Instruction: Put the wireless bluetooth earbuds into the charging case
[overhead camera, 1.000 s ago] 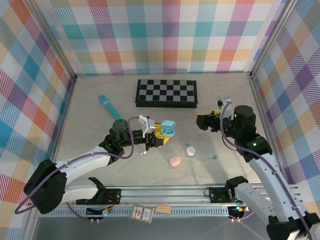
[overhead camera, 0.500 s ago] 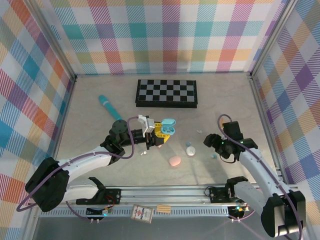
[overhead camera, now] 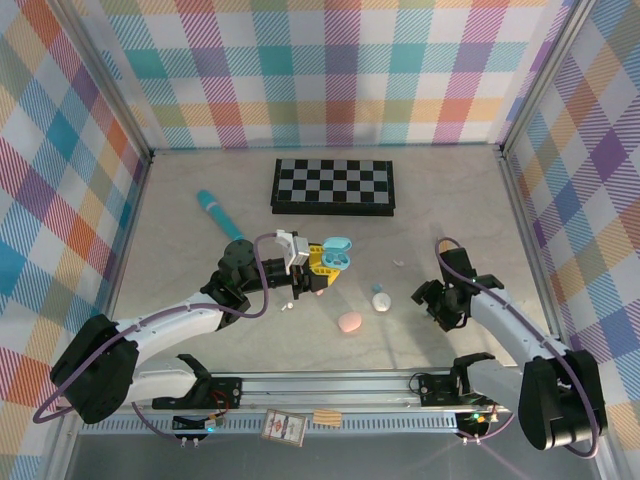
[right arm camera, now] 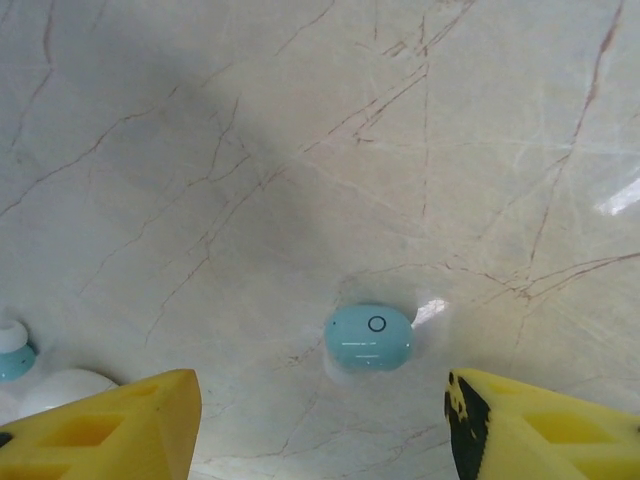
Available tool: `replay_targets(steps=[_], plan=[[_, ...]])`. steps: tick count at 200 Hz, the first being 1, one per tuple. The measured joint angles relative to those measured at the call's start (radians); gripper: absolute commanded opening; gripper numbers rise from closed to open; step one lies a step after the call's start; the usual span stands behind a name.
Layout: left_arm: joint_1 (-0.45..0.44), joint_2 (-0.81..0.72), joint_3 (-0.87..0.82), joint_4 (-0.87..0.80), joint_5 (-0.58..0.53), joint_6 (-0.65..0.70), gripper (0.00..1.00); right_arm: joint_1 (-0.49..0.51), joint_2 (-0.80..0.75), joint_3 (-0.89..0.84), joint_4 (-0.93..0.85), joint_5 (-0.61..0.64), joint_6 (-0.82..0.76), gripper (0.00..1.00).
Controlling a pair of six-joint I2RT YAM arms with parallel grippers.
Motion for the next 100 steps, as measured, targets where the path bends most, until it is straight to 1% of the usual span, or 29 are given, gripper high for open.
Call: replay_targets(steps=[38, 100], plan=[[0.000, 0.000, 0.000, -0.001, 0.000, 0.000, 0.29, -0.002, 0.042, 0.000, 0.047, 0.005, 0.010, 0.59], [0.000, 0.000, 0.000, -0.016, 0.000, 0.000, 0.29, -0.008, 0.129, 0.044, 0.089, 0.034, -0.024, 0.53]])
